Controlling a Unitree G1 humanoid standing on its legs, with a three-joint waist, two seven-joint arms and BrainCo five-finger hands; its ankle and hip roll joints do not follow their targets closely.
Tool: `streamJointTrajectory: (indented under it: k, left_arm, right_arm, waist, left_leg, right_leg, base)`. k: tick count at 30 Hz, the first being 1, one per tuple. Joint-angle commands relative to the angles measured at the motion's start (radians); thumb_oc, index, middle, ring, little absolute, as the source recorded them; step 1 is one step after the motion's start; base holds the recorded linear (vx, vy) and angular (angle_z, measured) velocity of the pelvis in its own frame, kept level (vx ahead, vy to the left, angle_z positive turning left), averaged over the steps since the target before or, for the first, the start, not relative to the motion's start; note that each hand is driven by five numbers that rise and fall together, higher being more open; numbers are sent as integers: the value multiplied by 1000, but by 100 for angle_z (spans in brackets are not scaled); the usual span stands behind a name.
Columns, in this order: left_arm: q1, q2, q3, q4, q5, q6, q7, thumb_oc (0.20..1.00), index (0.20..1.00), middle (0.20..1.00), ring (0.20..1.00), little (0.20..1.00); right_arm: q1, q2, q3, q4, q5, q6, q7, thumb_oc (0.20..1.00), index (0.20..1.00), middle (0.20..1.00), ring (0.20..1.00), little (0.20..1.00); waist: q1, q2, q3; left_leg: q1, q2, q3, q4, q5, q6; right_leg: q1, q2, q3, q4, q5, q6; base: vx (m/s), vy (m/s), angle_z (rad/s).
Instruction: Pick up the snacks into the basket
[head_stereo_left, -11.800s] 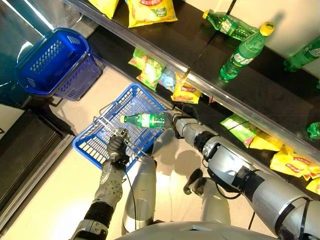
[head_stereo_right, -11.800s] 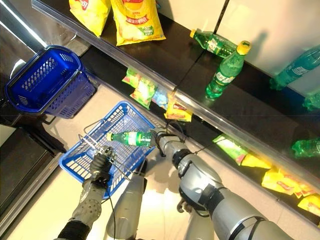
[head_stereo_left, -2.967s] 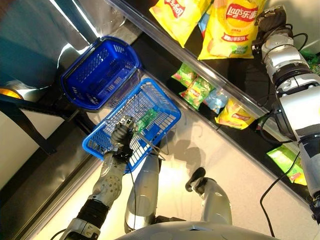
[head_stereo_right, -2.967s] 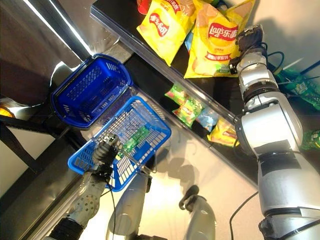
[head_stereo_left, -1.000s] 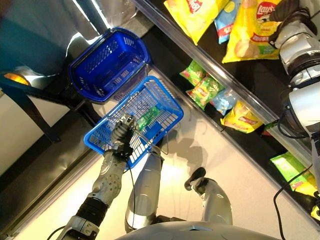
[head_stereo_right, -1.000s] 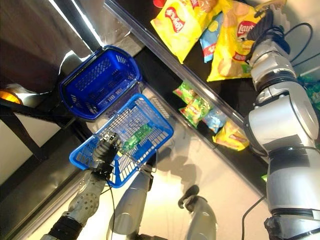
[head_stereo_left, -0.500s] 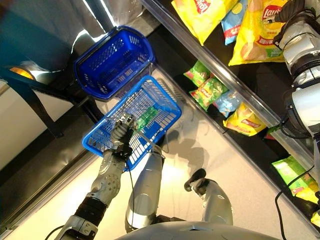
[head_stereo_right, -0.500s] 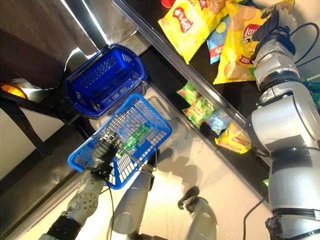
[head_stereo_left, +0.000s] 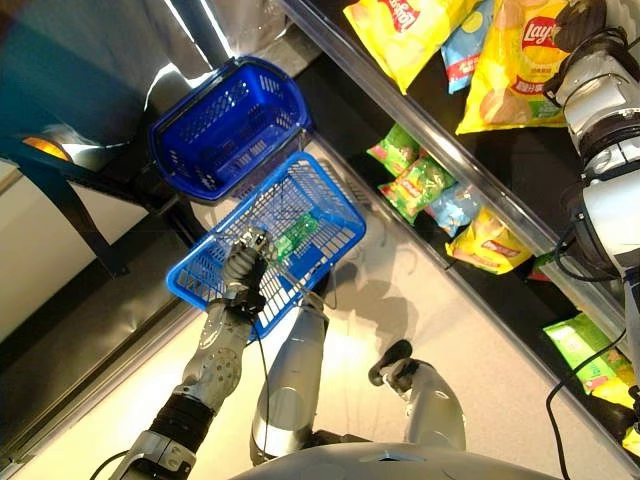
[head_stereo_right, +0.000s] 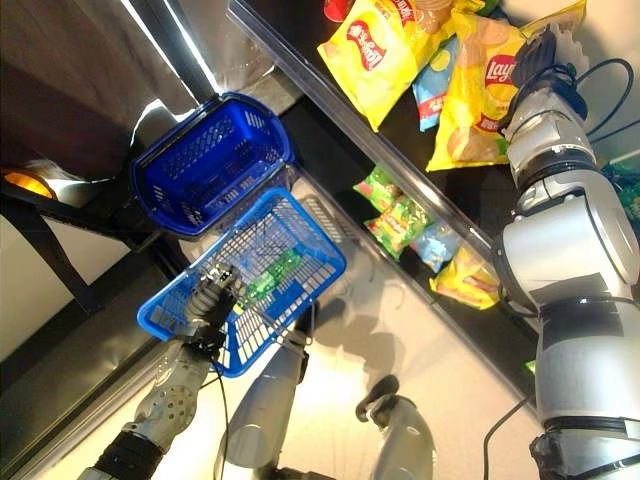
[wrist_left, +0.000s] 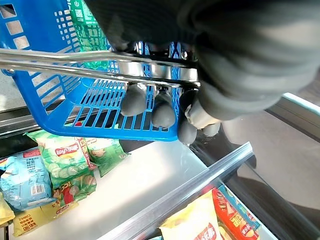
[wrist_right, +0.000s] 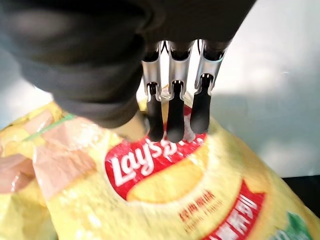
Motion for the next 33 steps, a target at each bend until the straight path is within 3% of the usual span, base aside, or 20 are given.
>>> streamJointTrajectory:
  k: [1, 14, 19, 20, 21, 29, 30, 31, 32, 33]
  left_arm:
    - [-44, 10, 12, -178, 46, -80, -91, 200, 200, 200, 200, 200]
    - [-48, -14, 31, -149, 43, -83, -82, 200, 200, 200, 200, 200]
    - [-49, -15, 31, -149, 46, -86, -71, 200, 200, 200, 200, 200]
    - [-49, -15, 31, -149, 46, -86, -71, 200, 200, 200, 200, 200]
    - [-52, -15, 32, -150, 53, -92, -63, 200, 200, 200, 200, 200]
    - [-56, -22, 39, -149, 66, -109, -35, 200, 200, 200, 200, 200]
    - [-58, -24, 40, -149, 65, -114, -30, 200, 200, 200, 200, 200]
    - [-56, -24, 40, -149, 65, -114, -30, 200, 200, 200, 200, 200]
    - [-62, -22, 37, -152, 64, -118, -24, 200, 200, 200, 200, 200]
    - [-61, -22, 38, -151, 64, -118, -23, 200, 200, 200, 200, 200]
  right_arm:
    - [15, 8, 39, -51, 16, -34, -7, 200, 200, 200, 200, 200]
    - [129, 111, -49, -55, 101, -60, 44, 200, 200, 200, 200, 200]
    - [140, 141, -71, -68, 99, -67, 4, 206, 206, 206, 206, 206]
    - [141, 142, -71, -68, 99, -67, 4, 297, 297, 297, 297, 297]
    - [144, 143, -80, -89, 96, -73, -29, 1000, 1000, 1000, 1000, 1000]
    - [164, 142, -116, -161, 75, -82, -123, 1000, 1000, 1000, 1000, 1000]
    - [166, 141, -128, -169, 67, -78, -145, 1000, 1000, 1000, 1000, 1000]
    - [168, 143, -128, -169, 67, -78, -144, 1000, 1000, 1000, 1000, 1000]
    - [172, 142, -139, -172, 61, -73, -157, 1000, 1000, 1000, 1000, 1000]
    - [173, 144, -139, -172, 61, -72, -157, 1000, 1000, 1000, 1000, 1000]
  waist:
    - [-9, 23, -75]
    - [-42, 14, -73]
    - [-55, 14, -70]
    - [-55, 13, -70]
    - [-62, 15, -69]
    - [-74, 19, -67]
    - [-76, 23, -67]
    - [-75, 21, -68]
    - [-76, 26, -67]
    - [-75, 24, -68]
  left_leg:
    - [-13, -15, 49, 113, -153, 61]
    - [5, -9, 68, 131, -174, 69]
    - [14, -4, 82, 137, -182, 74]
    - [14, -4, 82, 137, -182, 74]
    - [19, -4, 86, 133, -183, 75]
    - [21, -3, 96, 138, -190, 77]
    - [9, -5, 100, 129, -159, 85]
    - [19, -5, 96, 141, -191, 78]
    - [7, -6, 99, 131, -160, 85]
    - [16, -5, 94, 142, -190, 78]
  right_leg:
    - [-34, 17, 38, -27, 173, 62]
    - [-20, 17, 59, -37, 183, 60]
    - [-18, 18, 72, -41, 188, 61]
    - [-18, 18, 72, -41, 188, 61]
    - [-20, 18, 79, -45, 192, 62]
    - [-21, 18, 84, -39, 185, 61]
    - [-29, 16, 72, -51, 208, 48]
    - [-23, 17, 83, -38, 184, 61]
    - [-30, 15, 71, -52, 208, 48]
    - [-24, 17, 82, -40, 186, 61]
  base:
    - [0, 0, 0]
    - [1, 19, -6]
    - [13, 31, -11]
    - [13, 39, -20]
    - [12, 31, -19]
    - [5, 20, -9]
    - [0, 0, 0]
    - [-55, 27, -3]
    - [83, -17, -3]
    - [-54, 15, -4]
